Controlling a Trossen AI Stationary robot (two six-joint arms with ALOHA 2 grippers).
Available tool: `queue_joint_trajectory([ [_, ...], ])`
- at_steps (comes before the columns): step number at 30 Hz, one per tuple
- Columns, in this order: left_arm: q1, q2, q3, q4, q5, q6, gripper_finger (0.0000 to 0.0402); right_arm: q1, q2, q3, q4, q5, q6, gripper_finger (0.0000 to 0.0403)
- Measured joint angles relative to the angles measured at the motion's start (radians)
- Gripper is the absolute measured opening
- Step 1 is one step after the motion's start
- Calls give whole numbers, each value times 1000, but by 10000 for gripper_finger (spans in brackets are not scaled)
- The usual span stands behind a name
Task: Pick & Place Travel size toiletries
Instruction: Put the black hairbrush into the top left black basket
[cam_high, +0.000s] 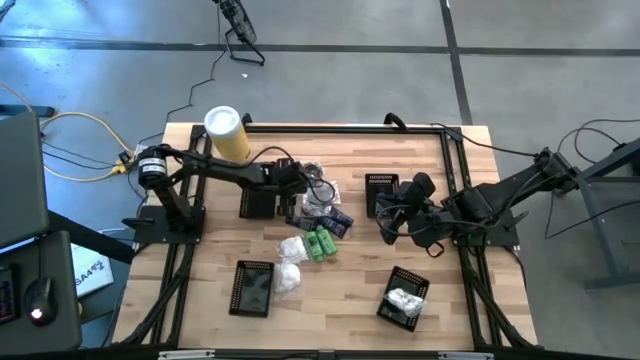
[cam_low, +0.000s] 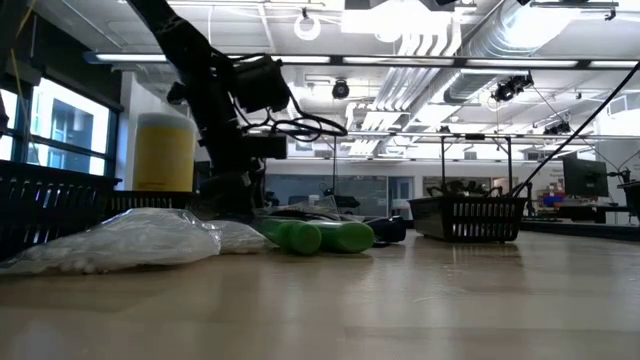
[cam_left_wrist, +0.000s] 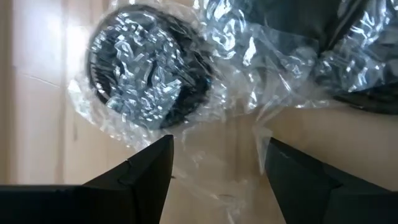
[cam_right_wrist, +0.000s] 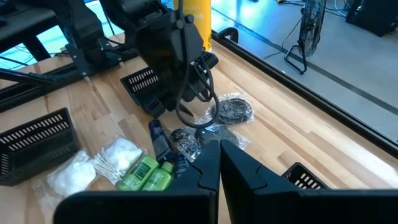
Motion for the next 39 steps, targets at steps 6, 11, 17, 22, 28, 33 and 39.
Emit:
queue_joint_trajectory([
  [6, 8, 17, 0, 28, 32, 3, 236, 0, 0, 0, -5, 0, -1, 4],
  [11, 7, 42, 3, 42, 69, 4, 199, 0, 0, 0, -10, 0, 1, 4],
  [17, 6, 44, 2, 42, 84, 0, 108, 0, 0, 0, -10, 0, 2, 4],
  [22, 6, 42, 0, 41, 91, 0, 26, 0, 0, 0, -10, -1, 2, 4],
  [28, 6, 42, 0, 39, 78, 0, 7, 0, 0, 0, -9, -3, 6, 4],
  [33, 7, 31, 0, 9, 69, 0, 1, 0, 0, 0, -9, -4, 21, 4],
  [39, 7, 14, 116, -190, 20, 39, 1, 0, 0, 0, -8, -3, 21, 4],
])
